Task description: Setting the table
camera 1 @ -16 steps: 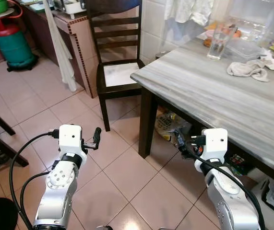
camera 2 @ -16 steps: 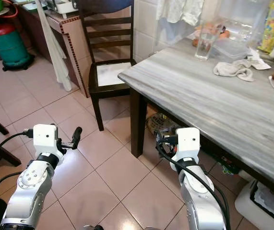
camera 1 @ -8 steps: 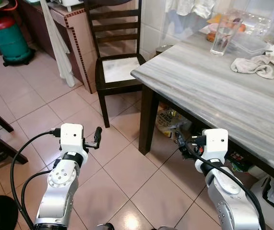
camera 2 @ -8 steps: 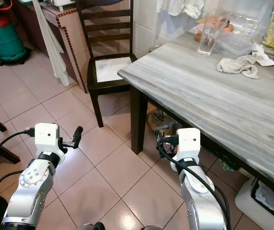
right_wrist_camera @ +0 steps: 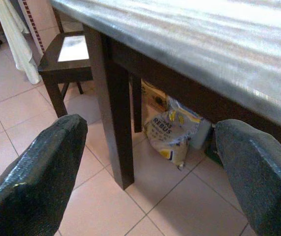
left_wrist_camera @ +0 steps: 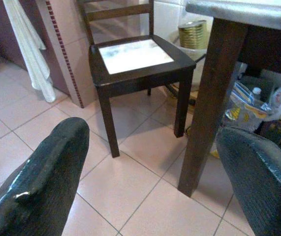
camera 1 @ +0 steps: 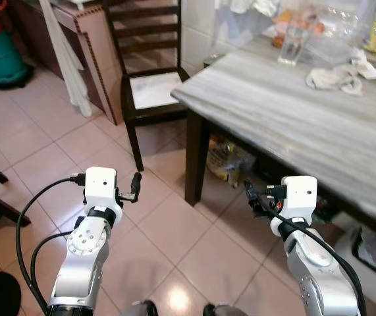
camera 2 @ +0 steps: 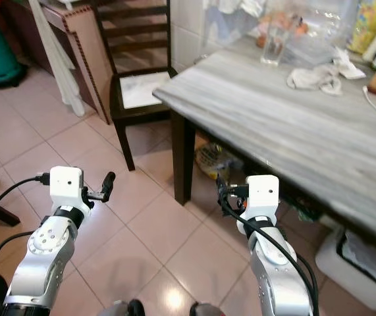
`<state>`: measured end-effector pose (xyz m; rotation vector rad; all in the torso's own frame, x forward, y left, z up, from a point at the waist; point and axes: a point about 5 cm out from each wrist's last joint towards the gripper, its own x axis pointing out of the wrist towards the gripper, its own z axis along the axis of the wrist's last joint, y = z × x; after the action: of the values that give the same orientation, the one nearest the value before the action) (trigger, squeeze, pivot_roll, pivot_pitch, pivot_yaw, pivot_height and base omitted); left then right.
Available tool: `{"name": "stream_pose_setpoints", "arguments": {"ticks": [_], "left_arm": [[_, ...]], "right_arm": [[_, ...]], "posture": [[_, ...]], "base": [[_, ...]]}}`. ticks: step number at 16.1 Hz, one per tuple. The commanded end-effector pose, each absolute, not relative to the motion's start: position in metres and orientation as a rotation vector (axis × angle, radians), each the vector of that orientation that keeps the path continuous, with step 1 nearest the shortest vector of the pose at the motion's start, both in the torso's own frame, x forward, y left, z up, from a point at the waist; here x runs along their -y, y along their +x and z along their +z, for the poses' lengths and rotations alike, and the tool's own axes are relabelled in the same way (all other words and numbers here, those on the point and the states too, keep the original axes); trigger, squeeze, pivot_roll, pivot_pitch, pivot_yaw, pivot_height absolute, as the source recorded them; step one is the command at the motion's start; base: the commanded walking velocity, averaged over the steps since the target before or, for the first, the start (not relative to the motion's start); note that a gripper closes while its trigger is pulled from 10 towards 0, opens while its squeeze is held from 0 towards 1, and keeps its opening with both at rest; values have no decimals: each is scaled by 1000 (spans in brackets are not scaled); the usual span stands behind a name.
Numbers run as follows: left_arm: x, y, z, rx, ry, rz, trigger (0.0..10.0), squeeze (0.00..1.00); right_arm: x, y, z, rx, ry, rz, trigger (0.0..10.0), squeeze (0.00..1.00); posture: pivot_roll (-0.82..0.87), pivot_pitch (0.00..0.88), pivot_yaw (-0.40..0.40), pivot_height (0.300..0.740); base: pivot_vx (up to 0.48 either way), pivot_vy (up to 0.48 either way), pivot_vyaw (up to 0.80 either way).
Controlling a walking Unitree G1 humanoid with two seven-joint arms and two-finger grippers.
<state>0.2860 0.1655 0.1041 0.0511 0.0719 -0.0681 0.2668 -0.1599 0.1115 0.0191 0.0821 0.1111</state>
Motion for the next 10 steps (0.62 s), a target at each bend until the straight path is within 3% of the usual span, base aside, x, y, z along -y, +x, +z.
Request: {"name": "stream_pose_setpoints", "arguments": {"ticks": [1,10], "left_arm": [[-168,285,105,-76,60,-53,10000,0],[-169,288,108,-71,66,-54,10000,0]], "right_arm": [[159,266,115,-73,27,111,10000,0],[160,268,117,-68,34,99,10000,0]], "posture": [[-203,135,12,740],[-201,136,17,740]], "base": [[-285,0,-469],[-291,0,-468]]}}
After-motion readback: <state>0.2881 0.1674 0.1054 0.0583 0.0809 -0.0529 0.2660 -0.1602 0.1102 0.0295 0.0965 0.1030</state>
